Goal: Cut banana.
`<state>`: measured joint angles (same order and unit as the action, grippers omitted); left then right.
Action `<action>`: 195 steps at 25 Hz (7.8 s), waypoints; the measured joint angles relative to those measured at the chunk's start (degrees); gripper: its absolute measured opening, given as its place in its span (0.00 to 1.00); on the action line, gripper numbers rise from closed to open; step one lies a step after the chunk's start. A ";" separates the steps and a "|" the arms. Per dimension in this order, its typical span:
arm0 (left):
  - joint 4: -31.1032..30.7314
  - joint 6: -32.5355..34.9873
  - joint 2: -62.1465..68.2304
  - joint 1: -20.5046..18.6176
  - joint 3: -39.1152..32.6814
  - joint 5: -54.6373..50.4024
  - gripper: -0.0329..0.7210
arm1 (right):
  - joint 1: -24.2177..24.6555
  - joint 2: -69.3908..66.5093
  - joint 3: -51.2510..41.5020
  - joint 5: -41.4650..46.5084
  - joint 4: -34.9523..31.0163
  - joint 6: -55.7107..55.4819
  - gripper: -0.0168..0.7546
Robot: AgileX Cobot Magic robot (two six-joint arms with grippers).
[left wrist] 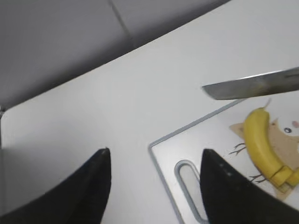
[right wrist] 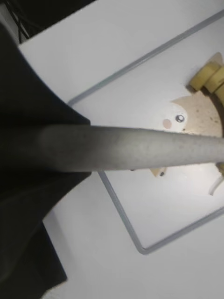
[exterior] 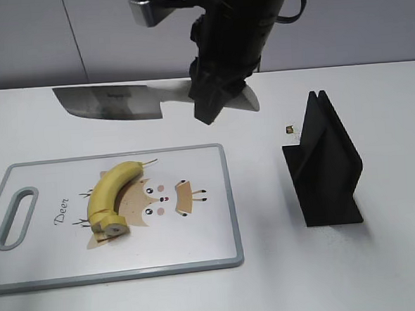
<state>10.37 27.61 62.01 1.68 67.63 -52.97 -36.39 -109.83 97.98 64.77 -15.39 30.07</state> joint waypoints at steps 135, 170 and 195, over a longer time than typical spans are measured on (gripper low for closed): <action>-7.16 -20.96 -62.29 -0.80 -40.07 -9.62 0.77 | 0.00 75.94 -59.73 -11.02 10.21 -30.07 0.80; -7.14 -20.96 -62.29 -0.87 -40.07 -9.61 0.77 | 0.00 110.20 -69.22 -4.93 13.49 -28.40 0.79; -7.25 -20.96 -62.29 -0.87 -40.07 -9.61 0.77 | 30.60 110.20 -69.22 -4.93 13.44 -28.40 0.79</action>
<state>3.12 6.65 -0.28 0.80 27.56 -62.58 -5.79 0.36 28.75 59.84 -1.95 1.67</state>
